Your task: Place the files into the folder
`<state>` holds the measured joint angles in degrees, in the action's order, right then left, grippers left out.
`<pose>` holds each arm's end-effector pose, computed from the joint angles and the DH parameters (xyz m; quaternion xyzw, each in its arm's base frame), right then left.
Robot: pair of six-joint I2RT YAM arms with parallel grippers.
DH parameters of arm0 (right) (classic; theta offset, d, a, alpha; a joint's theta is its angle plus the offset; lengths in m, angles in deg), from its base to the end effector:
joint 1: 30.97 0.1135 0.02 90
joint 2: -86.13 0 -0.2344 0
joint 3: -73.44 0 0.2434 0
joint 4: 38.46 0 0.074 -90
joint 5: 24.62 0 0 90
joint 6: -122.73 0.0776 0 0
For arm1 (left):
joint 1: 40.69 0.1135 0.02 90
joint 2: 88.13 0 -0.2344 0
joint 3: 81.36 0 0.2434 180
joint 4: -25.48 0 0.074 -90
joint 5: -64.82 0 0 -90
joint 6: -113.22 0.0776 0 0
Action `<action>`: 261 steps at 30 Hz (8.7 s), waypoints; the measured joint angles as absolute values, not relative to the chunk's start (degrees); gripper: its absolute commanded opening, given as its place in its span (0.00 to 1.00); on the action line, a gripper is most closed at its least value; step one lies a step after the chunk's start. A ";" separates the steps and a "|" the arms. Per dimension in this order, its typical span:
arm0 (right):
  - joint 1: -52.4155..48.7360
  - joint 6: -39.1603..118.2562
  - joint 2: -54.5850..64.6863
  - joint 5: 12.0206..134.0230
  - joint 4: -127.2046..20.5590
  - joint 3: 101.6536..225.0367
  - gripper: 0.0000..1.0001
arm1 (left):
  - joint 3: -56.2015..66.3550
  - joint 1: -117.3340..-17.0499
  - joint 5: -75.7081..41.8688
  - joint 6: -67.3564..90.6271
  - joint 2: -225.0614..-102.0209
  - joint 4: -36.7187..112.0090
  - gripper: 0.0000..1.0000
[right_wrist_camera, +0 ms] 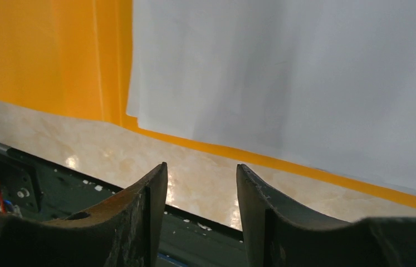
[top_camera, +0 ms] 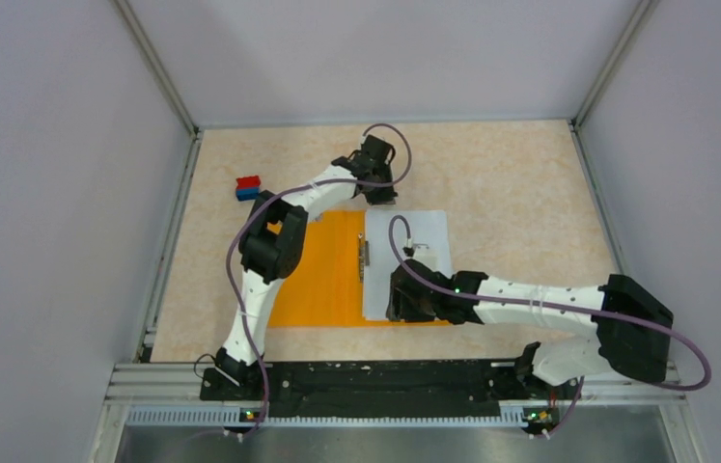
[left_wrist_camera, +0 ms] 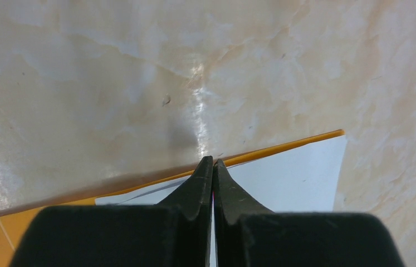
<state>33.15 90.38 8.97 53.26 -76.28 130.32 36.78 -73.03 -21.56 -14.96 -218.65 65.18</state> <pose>0.1349 0.2407 0.1304 -0.0250 0.9562 0.1893 0.2216 0.4224 -0.2733 0.1200 -0.0379 0.9446 -0.2119 0.2479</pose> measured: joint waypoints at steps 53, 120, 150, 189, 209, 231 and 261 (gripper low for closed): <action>-4.36 71.37 3.48 63.45 -58.40 126.50 0.97 | -5.90 -73.73 -21.08 -21.93 -189.96 63.04 0.00; -8.05 64.83 -18.64 58.00 -58.68 150.19 0.97 | -1.07 -74.56 -21.32 -20.23 -193.43 65.14 0.00; -5.14 64.13 -19.71 53.59 -59.30 151.15 0.96 | 0.39 -74.54 -21.37 -19.92 -194.33 66.49 0.00; -0.64 64.00 -18.77 50.70 -63.45 151.28 0.96 | 0.43 -74.54 -21.54 -19.44 -194.33 66.51 0.00; -2.50 65.44 -15.43 50.77 -67.64 153.75 0.96 | 0.43 -74.54 -21.54 -18.96 -194.33 66.49 0.00; 0.61 66.75 -10.42 56.93 -70.20 152.13 0.59 | 8.15 -73.99 -21.56 -12.95 -199.18 69.49 0.00; 7.49 71.76 -12.94 60.26 -67.30 149.58 0.47 | 17.72 -71.63 -14.85 -8.12 -206.04 71.39 0.00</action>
<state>7.49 71.76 -12.94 60.26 -67.30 149.58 17.72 -71.63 -14.85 -8.12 -206.04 71.39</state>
